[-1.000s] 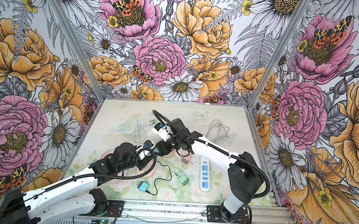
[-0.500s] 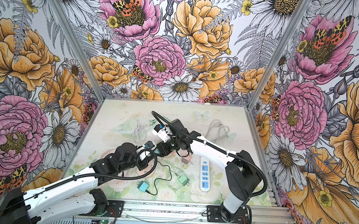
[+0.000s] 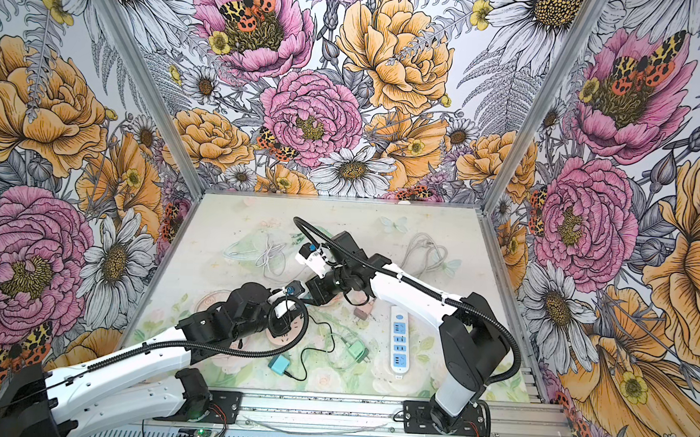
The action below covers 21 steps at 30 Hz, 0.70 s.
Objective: Insert the plug
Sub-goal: 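Close the right gripper on the teal charger held by the left gripper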
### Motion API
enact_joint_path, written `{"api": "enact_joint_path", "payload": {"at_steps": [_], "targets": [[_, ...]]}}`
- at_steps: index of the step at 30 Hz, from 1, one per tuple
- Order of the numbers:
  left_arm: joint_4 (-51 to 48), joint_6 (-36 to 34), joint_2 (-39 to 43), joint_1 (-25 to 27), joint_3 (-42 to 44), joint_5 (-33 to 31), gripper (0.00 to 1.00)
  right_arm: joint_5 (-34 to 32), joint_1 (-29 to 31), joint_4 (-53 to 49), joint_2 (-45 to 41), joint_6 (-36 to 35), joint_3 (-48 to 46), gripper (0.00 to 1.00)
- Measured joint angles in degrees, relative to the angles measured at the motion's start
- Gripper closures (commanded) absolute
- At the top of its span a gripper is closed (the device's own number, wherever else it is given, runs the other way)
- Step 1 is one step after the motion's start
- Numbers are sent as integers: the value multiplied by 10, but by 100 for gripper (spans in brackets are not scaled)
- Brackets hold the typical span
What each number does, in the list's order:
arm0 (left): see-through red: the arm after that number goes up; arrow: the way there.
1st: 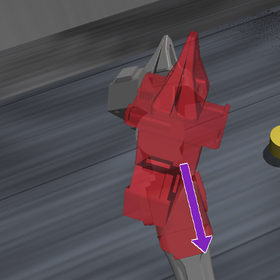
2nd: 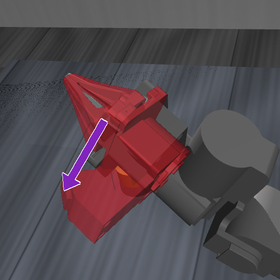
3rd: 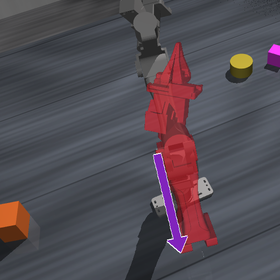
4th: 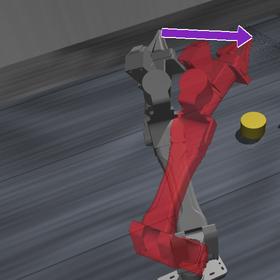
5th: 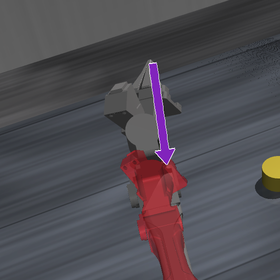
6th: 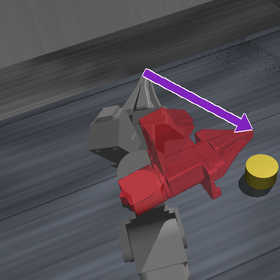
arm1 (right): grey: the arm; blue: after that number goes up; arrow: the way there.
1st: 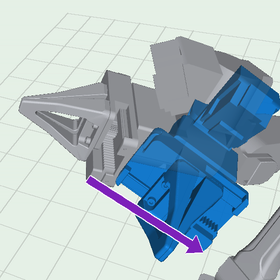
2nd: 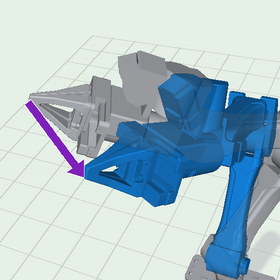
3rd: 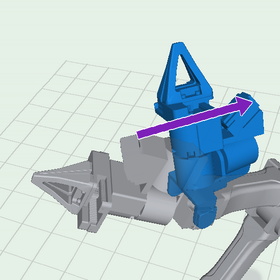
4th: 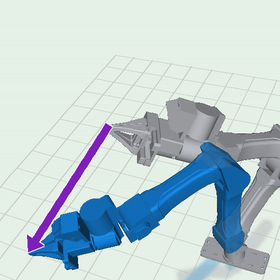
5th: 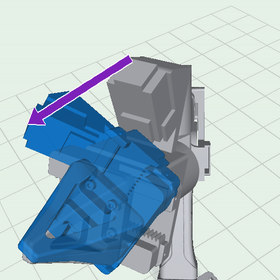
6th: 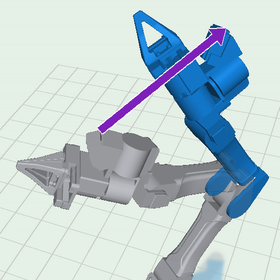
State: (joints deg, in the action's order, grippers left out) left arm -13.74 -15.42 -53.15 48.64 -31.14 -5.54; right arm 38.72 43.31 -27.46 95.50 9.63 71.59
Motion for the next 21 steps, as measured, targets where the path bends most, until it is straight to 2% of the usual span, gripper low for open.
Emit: {"api": "enact_joint_path", "payload": {"at_steps": [4,14,21], "targets": [[0,0,0,0,0,-3,82,1,0,-11,0,-10,-1,58],[-7,0,0,0,0,-7,82,5,0,-12,0,4,0,85],[-2,0,-7,4,0,-19,82,1,0,-19,3,4,4,92]]}}
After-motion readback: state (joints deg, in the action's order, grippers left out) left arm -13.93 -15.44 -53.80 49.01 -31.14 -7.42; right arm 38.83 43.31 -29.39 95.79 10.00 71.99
